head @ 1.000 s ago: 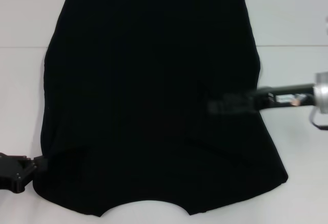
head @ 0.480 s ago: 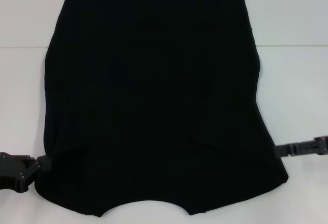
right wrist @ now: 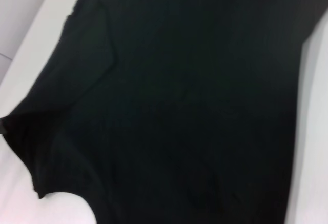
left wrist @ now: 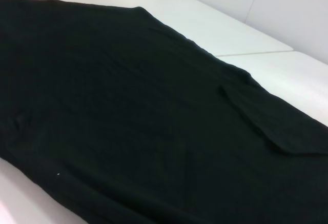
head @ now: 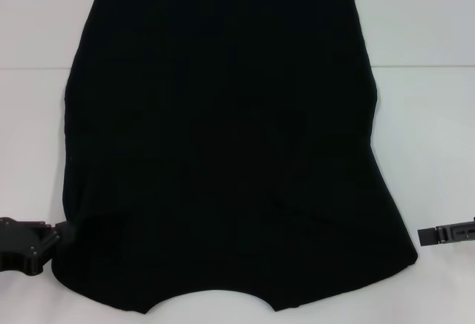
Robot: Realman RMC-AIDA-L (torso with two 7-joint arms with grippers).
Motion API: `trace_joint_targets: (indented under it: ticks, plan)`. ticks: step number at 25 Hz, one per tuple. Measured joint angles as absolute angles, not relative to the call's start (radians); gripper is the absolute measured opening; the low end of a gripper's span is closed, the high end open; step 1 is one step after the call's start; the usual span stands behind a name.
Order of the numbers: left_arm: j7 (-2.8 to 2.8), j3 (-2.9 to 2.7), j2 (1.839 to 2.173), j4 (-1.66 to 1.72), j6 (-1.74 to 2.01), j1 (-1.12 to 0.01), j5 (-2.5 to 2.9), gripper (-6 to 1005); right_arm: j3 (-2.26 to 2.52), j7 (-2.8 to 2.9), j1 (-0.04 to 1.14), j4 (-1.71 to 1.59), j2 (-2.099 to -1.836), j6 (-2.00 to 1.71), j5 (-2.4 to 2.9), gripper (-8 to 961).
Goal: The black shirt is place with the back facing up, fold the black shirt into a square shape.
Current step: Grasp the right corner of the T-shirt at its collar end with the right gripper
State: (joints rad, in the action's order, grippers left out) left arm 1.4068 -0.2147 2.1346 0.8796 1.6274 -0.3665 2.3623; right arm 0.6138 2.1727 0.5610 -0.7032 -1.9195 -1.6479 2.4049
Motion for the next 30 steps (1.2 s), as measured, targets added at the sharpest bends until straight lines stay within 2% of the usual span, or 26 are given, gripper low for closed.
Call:
trace_joint_targets:
  ticks: [9,30]
  plan:
    - [1.401,-0.215,2.138,0.877,1.623,-0.362,2.359,2,0.645,2.168,0.567,-0.685,-1.947,-1.6,2.427,901]
    - [1.396,-0.215,2.138,0.877,1.614,-0.357,2.358,3,0.724,2.172,0.605,-0.627,-1.965,-1.518,2.428,873]
